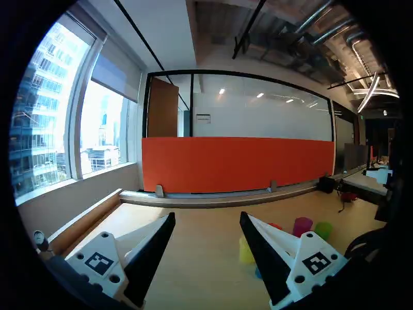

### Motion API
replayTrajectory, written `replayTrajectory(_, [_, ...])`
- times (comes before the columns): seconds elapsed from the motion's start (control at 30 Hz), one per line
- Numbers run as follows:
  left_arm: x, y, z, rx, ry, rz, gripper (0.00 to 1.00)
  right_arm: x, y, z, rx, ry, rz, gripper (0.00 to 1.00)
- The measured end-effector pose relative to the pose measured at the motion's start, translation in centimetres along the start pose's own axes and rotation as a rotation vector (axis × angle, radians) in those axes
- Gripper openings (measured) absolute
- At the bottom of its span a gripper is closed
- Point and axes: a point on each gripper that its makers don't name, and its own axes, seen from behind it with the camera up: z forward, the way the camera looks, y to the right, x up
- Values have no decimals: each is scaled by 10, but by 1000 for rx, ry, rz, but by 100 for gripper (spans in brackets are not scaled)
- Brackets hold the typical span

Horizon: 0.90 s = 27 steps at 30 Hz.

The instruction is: Pour water

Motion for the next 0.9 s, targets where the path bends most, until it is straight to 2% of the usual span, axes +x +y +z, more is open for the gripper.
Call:
replayTrajectory(0.3, [37,-3,7,-20,-5,-7,93,43,-3,7,28,3,26,99])
replayTrajectory(0.7, [84,7,10,-79,6,-10,93,81,-13,9,54,21,-6,99])
replayTrajectory(0.9, [107,5,10,-91,24,12,93,96,-21,7,78,34,-16,99])
